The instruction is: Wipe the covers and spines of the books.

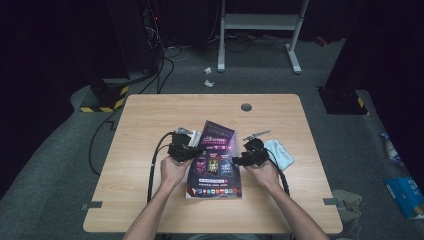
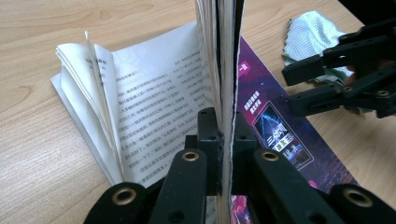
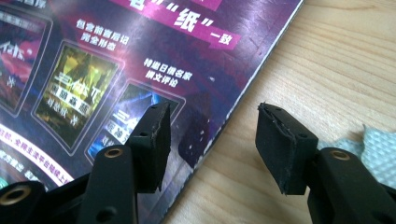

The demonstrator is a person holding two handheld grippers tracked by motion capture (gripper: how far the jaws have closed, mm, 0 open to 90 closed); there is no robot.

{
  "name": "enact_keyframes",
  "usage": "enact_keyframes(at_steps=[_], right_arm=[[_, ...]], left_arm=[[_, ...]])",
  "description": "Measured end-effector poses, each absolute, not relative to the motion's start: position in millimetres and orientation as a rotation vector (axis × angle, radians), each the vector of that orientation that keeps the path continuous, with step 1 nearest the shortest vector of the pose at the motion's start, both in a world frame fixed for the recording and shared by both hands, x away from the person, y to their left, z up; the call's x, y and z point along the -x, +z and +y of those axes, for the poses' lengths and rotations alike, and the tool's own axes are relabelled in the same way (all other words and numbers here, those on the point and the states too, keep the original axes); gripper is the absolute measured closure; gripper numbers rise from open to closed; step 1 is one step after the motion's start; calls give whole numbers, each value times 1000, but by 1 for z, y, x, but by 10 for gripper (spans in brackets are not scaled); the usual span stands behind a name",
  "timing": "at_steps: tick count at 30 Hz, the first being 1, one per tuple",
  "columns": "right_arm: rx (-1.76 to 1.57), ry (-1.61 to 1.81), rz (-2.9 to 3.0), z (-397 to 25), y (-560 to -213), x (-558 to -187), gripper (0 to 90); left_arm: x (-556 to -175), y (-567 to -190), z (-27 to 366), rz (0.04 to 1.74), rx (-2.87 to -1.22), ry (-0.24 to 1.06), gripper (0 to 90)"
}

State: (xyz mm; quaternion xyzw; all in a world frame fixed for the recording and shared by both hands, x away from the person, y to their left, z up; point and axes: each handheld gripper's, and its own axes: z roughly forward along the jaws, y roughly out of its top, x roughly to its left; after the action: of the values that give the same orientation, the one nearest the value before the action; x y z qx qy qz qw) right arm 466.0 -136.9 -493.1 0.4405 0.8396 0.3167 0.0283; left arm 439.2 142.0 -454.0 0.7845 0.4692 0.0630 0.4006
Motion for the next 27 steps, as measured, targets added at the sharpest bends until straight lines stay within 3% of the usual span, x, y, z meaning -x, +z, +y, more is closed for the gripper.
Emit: enact_keyframes(at_steps=[15, 27], right_arm=[[-1449, 986, 2662, -125, -500, -488, 425], [-1503, 1028, 2659, -130, -500, -492, 483]], left_arm=[[-439, -454, 142, 1175, -1980, 156, 869], [-442, -457, 142, 1187, -1988, 151, 869]])
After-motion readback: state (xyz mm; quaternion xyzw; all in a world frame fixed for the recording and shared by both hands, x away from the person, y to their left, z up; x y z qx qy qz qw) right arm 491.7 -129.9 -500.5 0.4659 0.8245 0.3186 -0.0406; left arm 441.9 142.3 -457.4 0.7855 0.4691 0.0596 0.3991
